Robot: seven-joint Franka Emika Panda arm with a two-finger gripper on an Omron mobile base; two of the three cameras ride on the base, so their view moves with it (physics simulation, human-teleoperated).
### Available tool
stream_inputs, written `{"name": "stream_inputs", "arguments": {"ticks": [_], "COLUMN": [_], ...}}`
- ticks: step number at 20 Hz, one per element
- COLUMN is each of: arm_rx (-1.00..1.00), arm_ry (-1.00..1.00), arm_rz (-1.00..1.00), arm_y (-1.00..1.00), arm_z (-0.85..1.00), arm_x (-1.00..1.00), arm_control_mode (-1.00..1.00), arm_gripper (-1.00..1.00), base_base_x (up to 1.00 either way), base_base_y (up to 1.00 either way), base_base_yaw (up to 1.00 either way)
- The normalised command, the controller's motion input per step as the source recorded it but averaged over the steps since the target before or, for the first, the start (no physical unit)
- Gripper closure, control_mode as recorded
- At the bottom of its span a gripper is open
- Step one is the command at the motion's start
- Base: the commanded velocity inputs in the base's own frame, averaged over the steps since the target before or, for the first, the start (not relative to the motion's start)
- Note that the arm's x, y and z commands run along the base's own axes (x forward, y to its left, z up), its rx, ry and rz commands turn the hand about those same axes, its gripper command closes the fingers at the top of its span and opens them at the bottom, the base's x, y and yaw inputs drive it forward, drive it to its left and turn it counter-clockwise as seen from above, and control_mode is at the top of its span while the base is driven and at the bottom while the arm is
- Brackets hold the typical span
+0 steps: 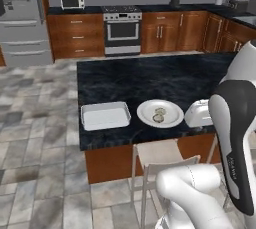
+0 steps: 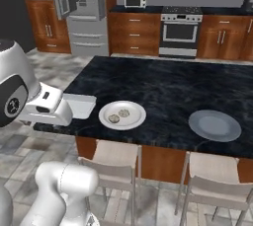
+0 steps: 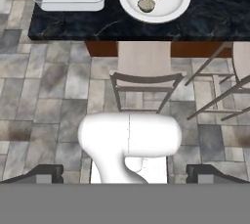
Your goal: Place two dumplings into each of the tupperware containers and then place the containers in the fridge.
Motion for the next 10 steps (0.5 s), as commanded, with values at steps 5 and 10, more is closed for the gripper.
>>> {"name": "stream_inputs", "arguments": {"ticks": [5,10], "arm_rx": [0.00,0.00], "arm_ry": [0.00,0.00], "arm_rz": [0.00,0.00], "arm_y": [0.00,0.00], "arm_z": [0.00,0.00], "arm_x": [0.00,0.00], "arm_control_mode": [1.00,1.00], "arm_gripper": [-1.00,-1.00], "base_base_x": [0.31,0.55], "base_base_y": [0.17,0.38], "base_base_yaw": [0.00,0.00]}}
